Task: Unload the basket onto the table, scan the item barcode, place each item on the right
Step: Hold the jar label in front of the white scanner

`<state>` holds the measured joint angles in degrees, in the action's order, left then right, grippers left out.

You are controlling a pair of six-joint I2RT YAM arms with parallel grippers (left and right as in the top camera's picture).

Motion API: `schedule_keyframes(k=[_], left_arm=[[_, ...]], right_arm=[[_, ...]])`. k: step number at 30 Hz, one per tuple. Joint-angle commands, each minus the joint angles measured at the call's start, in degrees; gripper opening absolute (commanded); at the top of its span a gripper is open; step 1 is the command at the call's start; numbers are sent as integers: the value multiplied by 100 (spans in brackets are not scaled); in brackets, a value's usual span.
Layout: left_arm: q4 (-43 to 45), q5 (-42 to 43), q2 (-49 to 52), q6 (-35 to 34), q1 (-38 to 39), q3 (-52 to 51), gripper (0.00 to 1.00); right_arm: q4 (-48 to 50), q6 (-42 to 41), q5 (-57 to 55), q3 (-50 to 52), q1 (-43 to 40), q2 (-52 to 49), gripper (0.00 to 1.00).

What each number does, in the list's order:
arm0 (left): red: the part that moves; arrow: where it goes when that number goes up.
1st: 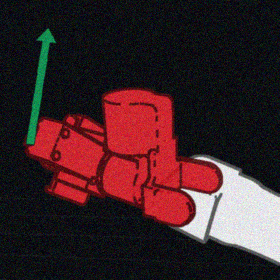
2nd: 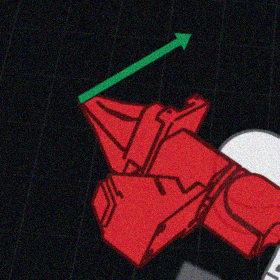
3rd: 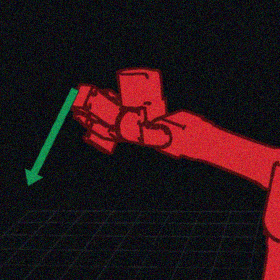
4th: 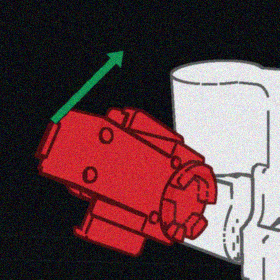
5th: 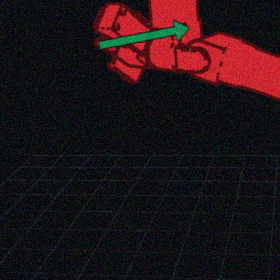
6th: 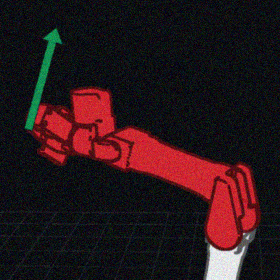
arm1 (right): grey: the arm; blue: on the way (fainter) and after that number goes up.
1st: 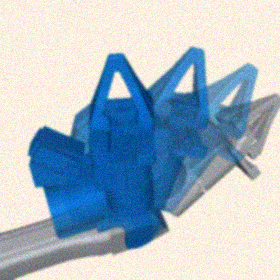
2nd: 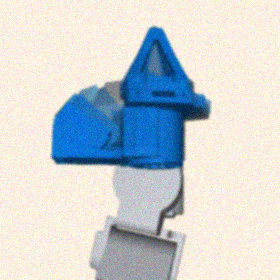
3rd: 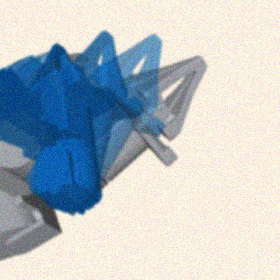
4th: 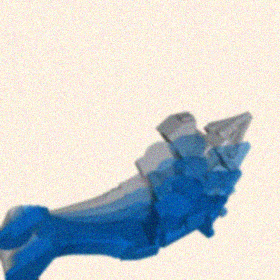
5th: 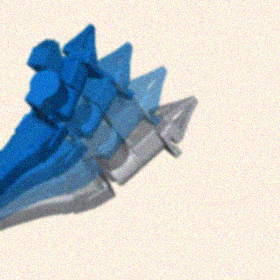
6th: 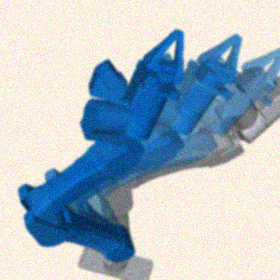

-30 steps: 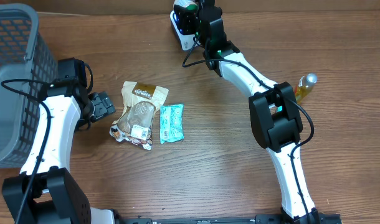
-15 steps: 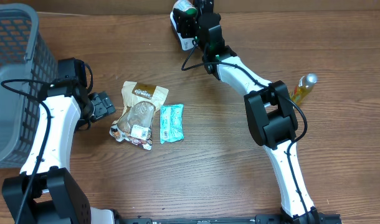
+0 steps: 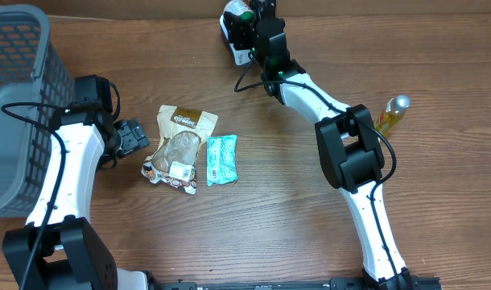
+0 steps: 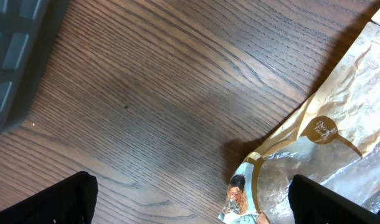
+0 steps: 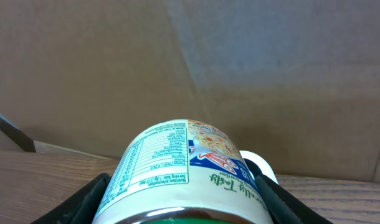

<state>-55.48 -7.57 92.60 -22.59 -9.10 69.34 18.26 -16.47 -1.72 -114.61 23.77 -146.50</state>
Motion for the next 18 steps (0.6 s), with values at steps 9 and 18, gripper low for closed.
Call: schedule_keyframes(k=[9, 18], left_arm=[[4, -33, -107, -74, -20, -13, 100], [4, -35, -107, -74, -20, -13, 99]], right_arm=[[262, 28, -76, -85, 9, -33, 38], [1049, 26, -70, -85, 9, 247, 26]])
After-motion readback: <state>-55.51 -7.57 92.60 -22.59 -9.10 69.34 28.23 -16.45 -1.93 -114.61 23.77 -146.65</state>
